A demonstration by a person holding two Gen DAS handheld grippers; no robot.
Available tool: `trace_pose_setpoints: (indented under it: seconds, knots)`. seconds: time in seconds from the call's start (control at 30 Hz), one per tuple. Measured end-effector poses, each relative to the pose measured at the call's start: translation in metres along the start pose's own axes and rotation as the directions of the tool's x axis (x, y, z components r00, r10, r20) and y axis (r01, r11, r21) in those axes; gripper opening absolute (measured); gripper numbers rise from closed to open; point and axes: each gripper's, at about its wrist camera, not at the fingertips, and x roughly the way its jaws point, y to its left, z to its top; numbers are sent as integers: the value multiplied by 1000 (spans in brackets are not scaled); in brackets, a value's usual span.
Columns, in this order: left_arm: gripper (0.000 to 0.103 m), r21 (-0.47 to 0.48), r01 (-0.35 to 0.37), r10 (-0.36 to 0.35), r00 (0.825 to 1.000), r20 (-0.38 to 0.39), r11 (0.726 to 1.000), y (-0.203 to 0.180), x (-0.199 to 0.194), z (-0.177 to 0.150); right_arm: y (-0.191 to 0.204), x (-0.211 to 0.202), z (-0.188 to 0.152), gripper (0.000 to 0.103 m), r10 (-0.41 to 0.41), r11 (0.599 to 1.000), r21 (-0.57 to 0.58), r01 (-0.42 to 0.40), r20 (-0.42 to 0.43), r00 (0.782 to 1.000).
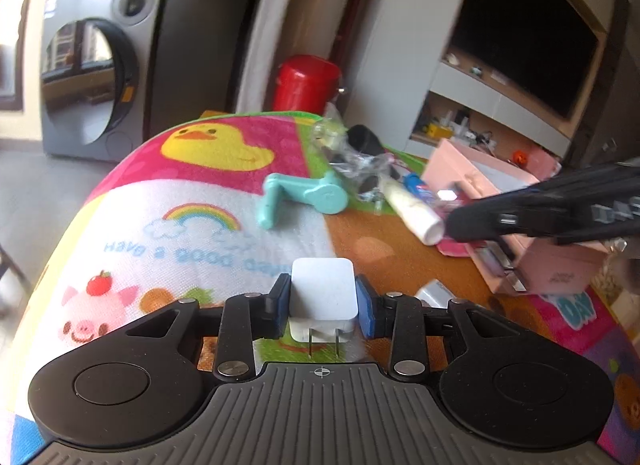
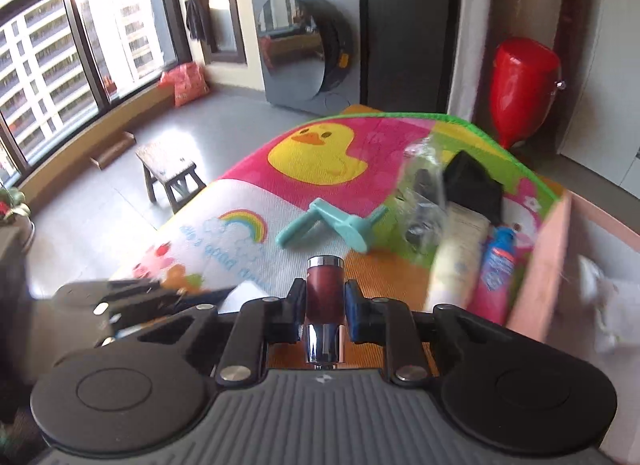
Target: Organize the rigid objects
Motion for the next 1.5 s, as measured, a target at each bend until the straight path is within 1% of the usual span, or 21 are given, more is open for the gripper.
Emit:
trace_pose_setpoints:
  seconds: [0.07,0.13,0.2,0.27,0.33,0.37,0.43,0.53,0.63,0.7,0.77,0.83,0.9,0.97,1.03,1.17,1.3,1.37,1.43,1.47,1.5]
  knots:
    - [38,57,23,-24,1000,17,998,-12,-7,-2,-5,-32,-23,20,-51,999,-13,52,53,997]
    - [38,121,48,-52,998,28,991,-26,-18,-4,-13,-59,-47,20,-96,995,-13,97,84,992]
    - [37,142,99,-102,995,19,985,-38,-31,-3,-22,-84,-71,20,-136,991,0,137,107,985]
    - [37,150,205,-203,979,-34,967,-50,-42,-1,-32,-105,-94,20,-183,983,24,181,125,975]
    - [37,170,306,-292,951,-102,937,-69,-50,-2,-43,-122,-116,20,-225,974,67,217,136,965]
    - [38,183,336,-317,940,-125,924,-81,-52,-2,-47,-129,-126,20,-240,969,93,229,140,961]
    - [38,224,365,-339,929,-150,904,-105,-54,-1,-59,-140,-142,20,-267,958,150,245,147,952]
    - [38,294,375,-347,927,-145,879,-141,-50,12,-70,-150,-159,20,-304,940,212,268,164,938]
    - [38,339,380,-364,924,-113,861,-170,-40,37,-76,-157,-170,20,-316,935,230,271,185,931]
    - [38,342,365,-369,928,-54,866,-185,-28,59,-76,-159,-174,20,-323,934,228,276,201,925]
    - [38,290,356,-375,927,12,889,-191,-12,79,-77,-162,-178,20,-327,932,234,276,216,920]
    - [38,234,329,-347,937,42,915,-196,4,92,-79,-164,-181,20,-329,929,250,272,224,917]
    - [38,222,296,-317,946,63,929,-200,13,96,-83,-165,-185,20,-337,924,268,274,226,914]
    - [38,214,307,-324,945,46,927,-197,20,94,-87,-166,-189,20,-342,918,289,273,224,913]
    - [38,181,328,-336,942,18,927,-187,19,86,-92,-165,-193,20,-341,912,310,268,212,916]
    - [38,136,289,-290,957,-8,948,-150,10,63,-103,-160,-189,20,-330,906,340,250,199,923]
    - [38,43,235,-233,971,-53,971,-106,4,40,-113,-160,-157,20,-335,914,325,245,258,906]
    - [38,-1,210,-210,975,-68,978,-88,5,34,-122,-161,-128,20,-332,919,320,231,309,891]
    - [38,-26,177,-178,982,-68,984,-76,4,30,-138,-161,-96,20,-313,921,338,193,349,883]
    - [38,-33,162,-164,984,-66,986,-70,2,29,-146,-159,-81,23,-306,920,350,177,358,882]
    - [38,-37,151,-153,986,-64,988,-63,0,28,-153,-157,-69,33,-314,915,363,177,362,878]
